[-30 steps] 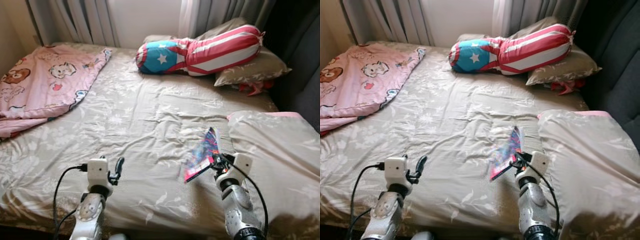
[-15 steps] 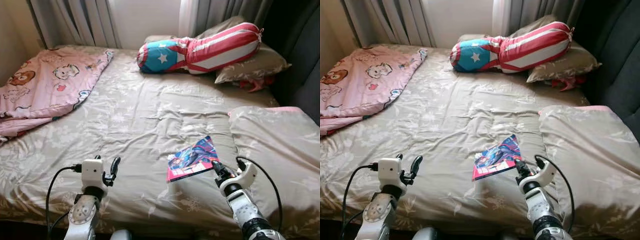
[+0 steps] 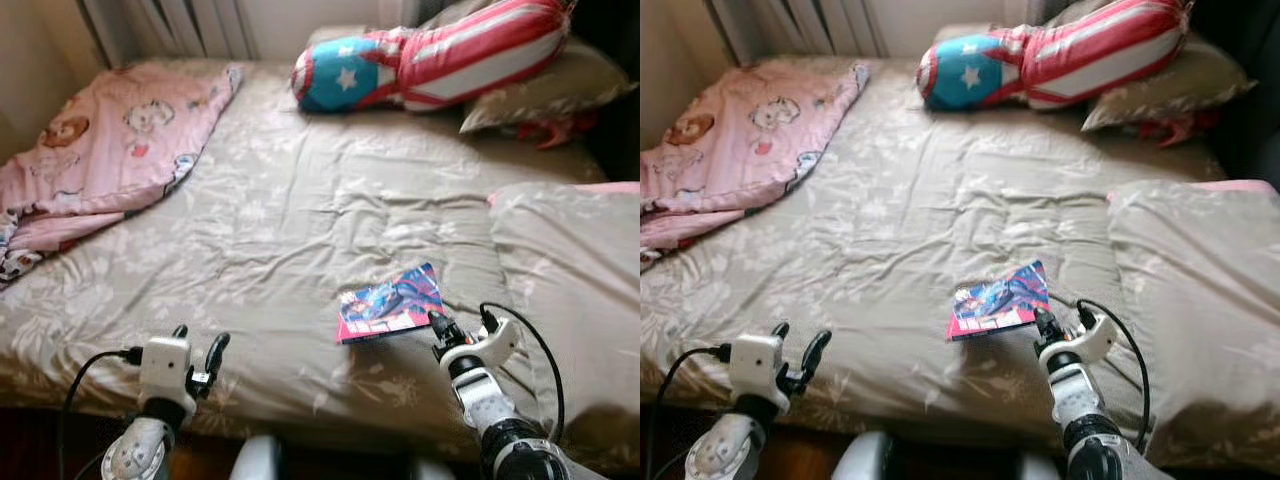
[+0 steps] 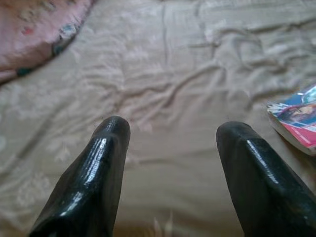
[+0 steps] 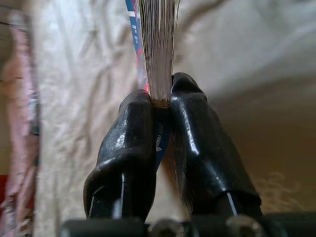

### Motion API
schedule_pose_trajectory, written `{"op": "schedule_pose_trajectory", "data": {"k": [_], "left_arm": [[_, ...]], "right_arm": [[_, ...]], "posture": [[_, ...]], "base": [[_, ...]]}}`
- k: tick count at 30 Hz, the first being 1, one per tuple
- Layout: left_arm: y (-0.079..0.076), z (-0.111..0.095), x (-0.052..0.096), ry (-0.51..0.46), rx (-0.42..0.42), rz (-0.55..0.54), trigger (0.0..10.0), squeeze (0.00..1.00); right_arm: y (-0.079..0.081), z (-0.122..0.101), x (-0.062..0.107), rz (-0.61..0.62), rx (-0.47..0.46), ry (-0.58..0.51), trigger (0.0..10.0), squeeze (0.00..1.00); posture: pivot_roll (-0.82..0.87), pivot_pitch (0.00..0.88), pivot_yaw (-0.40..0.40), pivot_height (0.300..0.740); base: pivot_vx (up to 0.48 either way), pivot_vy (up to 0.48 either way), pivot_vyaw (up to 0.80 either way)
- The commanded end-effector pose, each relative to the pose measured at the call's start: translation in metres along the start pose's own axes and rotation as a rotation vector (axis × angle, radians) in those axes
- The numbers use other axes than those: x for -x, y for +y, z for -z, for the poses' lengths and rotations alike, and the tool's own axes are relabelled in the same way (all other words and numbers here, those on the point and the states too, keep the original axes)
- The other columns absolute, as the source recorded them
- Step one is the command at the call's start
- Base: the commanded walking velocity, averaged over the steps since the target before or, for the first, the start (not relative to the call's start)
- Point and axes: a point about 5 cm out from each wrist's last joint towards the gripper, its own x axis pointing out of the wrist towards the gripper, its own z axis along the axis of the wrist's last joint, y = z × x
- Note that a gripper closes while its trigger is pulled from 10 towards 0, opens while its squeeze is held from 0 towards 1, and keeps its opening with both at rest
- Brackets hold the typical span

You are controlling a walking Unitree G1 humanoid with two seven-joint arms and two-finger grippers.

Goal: Clean up the room

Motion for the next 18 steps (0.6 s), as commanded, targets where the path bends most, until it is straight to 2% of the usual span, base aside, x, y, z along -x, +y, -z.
{"op": "schedule_pose_trajectory", "data": {"k": [1,5,6,7,11,18], "left_arm": [[-0.004,-0.005,0.0,0.007,-0.006,0.029,10.0,0.0],[-0.008,-0.01,0.003,0.012,-0.001,0.045,10.0,0.0],[-0.01,-0.009,0.003,0.019,0.001,0.049,10.0,0.0],[-0.01,-0.009,0.005,0.027,0.002,0.053,10.0,0.0],[-0.011,-0.008,0.007,0.051,0.005,0.055,10.0,0.0],[-0.014,-0.008,0.0,0.057,0.011,0.06,10.0,0.0]], "right_arm": [[-0.006,-0.003,0.001,0.05,0.004,-0.011,10.0,0.0],[-0.015,-0.006,0.004,0.123,0.037,-0.013,10.0,0.0],[-0.017,-0.007,0.005,0.141,0.044,-0.013,10.0,0.23],[-0.02,-0.009,0.006,0.159,0.064,-0.016,10.0,0.97],[-0.026,-0.013,0.009,0.197,0.058,-0.044,10.0,1.0],[-0.034,-0.014,0.013,0.244,0.057,-0.055,10.0,1.0]], "posture": [[0.16,0.279,0.043,0.657],[0.15,0.304,0.046,0.657],[0.15,0.307,0.047,0.657],[0.15,0.311,0.048,0.657],[0.14,0.315,0.049,0.657],[0.13,0.29,0.045,0.657]], "base": [[0.0,0.0,0.0],[0.0,0.0,0.0],[0.0,0.0,0.0],[0.0,0.0,0.0],[0.0,0.0,0.0],[0.0,0.0,0.0]]}}
